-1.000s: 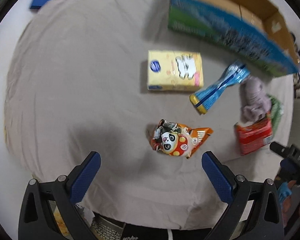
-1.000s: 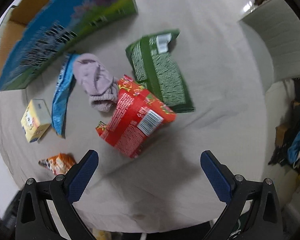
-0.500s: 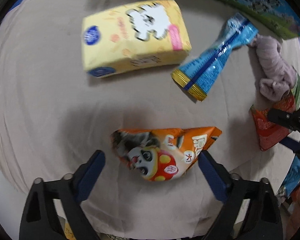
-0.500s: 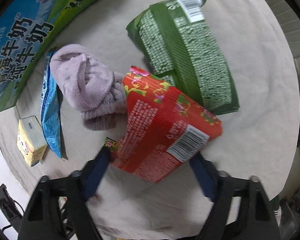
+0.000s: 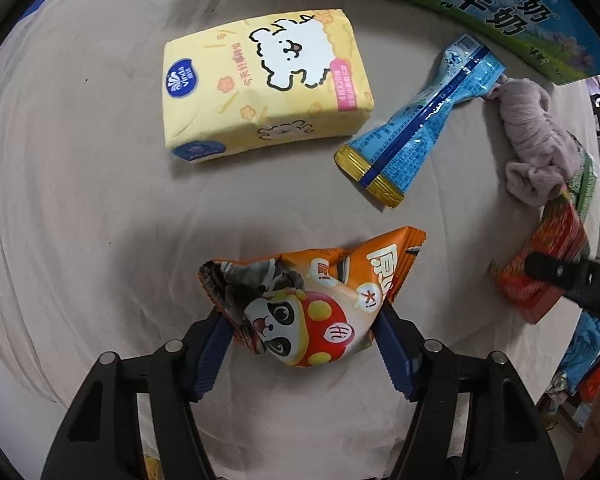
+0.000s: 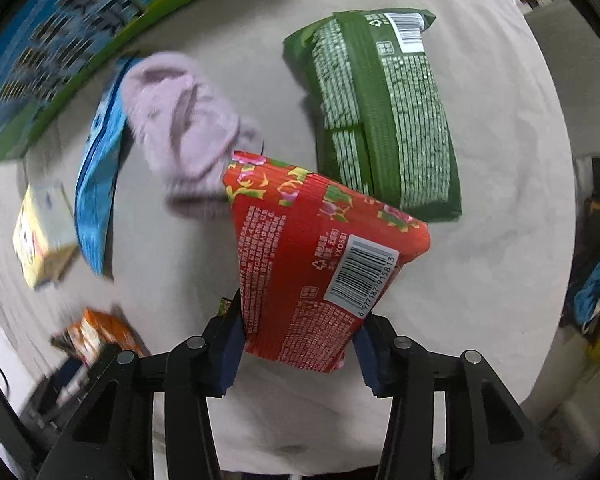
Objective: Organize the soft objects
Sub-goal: 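Grasp the orange panda snack bag with the left tool while the right tool grasps the red snack bag, then carry both bags into the cardboard box and open both tools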
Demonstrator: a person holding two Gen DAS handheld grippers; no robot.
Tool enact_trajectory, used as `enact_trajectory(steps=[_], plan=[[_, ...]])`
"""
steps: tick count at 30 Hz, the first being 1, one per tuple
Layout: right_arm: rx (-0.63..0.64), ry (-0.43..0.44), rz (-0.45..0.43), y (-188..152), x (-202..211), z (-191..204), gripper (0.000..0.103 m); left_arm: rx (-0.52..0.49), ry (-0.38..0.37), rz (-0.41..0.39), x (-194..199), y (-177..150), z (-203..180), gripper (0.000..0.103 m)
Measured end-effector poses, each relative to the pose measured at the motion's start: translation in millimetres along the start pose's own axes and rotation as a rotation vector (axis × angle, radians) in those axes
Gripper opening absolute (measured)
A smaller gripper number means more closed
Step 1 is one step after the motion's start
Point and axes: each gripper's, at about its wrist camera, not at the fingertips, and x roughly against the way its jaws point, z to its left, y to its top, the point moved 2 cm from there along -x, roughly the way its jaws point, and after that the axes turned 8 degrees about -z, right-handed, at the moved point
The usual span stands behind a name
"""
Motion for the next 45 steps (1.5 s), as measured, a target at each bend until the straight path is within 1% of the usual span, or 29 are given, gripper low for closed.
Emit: enact_trajectory(steps=[3,5,6,9,11,14,16,20,21,22,23,24,25,26,28,30,31,33,35,37,41,45], plan=[[0.062,-0.017,-0.013,-14.5,8.6,9.5,0.05,0.006,-0.018,-0.013,17.0,-14.1,2.5,0.065],[0.092,-0.02,-0.021,-24.0,15.6,14.8,0.05,0.004,-0.028,-0.026,26.7,-16.7,3.7,0.065],[0.105,-0.018,-0.03,-31.6,19.8,16.8,0.05,0.0,-0.033,-0.033,26.2,-10.7,3.8,0.065],[0.133,-0.007,-0.061,-46.3,36.6,25.4,0.049,-0.015,-0.04,-0.069,45.2,-12.3,4.2,0.065],[0.146,0.009,-0.083,-56.9,51.0,23.6,0.049,-0.023,-0.054,-0.093,56.9,-11.8,3.2,0.065],[0.165,0.045,-0.121,-62.1,78.5,25.9,0.049,-0.039,-0.085,-0.142,86.9,-12.2,-1.0,0.065],[0.175,0.066,-0.147,-57.2,103.9,26.9,0.049,-0.048,-0.106,-0.172,107.4,-9.9,-7.1,0.065],[0.205,0.103,-0.232,-44.3,158.5,27.2,0.049,-0.07,-0.149,-0.246,148.9,3.0,-19.8,0.065],[0.213,0.108,-0.248,-37.3,169.5,23.5,0.049,-0.076,-0.157,-0.263,155.4,6.8,-25.5,0.065],[0.223,0.113,-0.267,-32.5,183.6,19.5,0.049,-0.083,-0.164,-0.285,170.2,14.6,-27.1,0.065],[0.238,0.117,-0.284,-23.2,194.4,18.6,0.049,-0.087,-0.165,-0.298,166.7,21.2,-41.8,0.065],[0.255,0.119,-0.299,-7.8,203.6,21.5,0.049,-0.094,-0.168,-0.314,170.5,34.9,-51.9,0.065],[0.27,0.121,-0.312,1.6,211.9,16.9,0.049,-0.096,-0.171,-0.326,179.9,45.1,-53.8,0.065],[0.291,0.12,-0.325,17.2,217.3,21.3,0.049,-0.097,-0.171,-0.337,186.1,57.3,-56.1,0.065],[0.33,0.112,-0.347,47.9,232.3,22.4,0.049,-0.107,-0.161,-0.352,197.5,77.4,-61.6,0.065],[0.362,0.1,-0.365,69.1,243.4,28.1,0.049,-0.114,-0.149,-0.365,205.7,101.5,-65.5,0.065],[0.38,0.091,-0.375,82.8,247.8,32.7,0.049,-0.117,-0.144,-0.365,207.7,112.0,-67.8,0.065],[0.402,0.08,-0.377,108.0,250.0,40.1,0.049,-0.117,-0.139,-0.357,205.3,142.7,-72.6,0.065],[0.419,0.072,-0.368,135.3,248.4,48.1,0.049,-0.115,-0.131,-0.345,195.4,173.3,-81.6,0.065],[0.434,0.069,-0.353,159.6,241.5,51.8,0.049,-0.112,-0.133,-0.327,183.8,194.8,-86.2,0.065],[0.446,0.082,-0.283,212.9,204.2,69.3,0.049,-0.119,-0.131,-0.265,149.5,248.2,-98.3,0.065],[0.474,0.071,-0.23,254.4,167.0,86.0,0.049,-0.122,-0.132,-0.196,112.6,289.8,-104.4,0.065]])
